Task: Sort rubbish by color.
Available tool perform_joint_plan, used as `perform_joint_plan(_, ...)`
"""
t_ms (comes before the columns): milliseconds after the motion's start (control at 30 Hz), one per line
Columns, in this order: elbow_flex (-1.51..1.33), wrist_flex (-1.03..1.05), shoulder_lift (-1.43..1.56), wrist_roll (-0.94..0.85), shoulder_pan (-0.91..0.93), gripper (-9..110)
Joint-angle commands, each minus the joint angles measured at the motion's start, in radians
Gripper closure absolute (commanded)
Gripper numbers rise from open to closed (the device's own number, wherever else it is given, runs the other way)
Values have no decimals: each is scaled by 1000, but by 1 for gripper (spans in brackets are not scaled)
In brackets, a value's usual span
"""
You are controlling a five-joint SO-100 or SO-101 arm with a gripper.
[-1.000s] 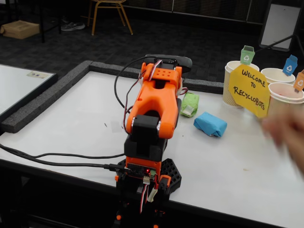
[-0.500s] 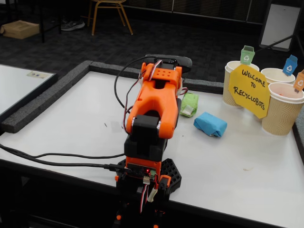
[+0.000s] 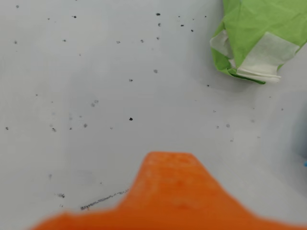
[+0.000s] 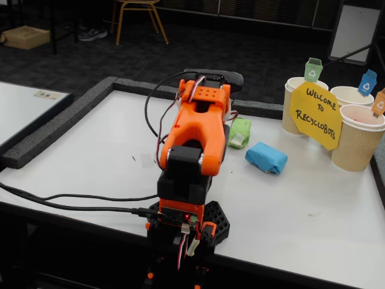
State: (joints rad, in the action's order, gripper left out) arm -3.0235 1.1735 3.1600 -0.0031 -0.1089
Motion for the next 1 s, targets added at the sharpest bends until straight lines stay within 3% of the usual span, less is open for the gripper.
perform_joint_plan(0, 25, -5, 35, 15, -11, 101)
perform_joint_plan(233, 25, -5, 35, 15, -11, 101)
perform_joint_plan(500, 23, -14, 35, 8, -160, 101)
perform_joint_plan(967, 26, -43, 32, 8, -15, 101)
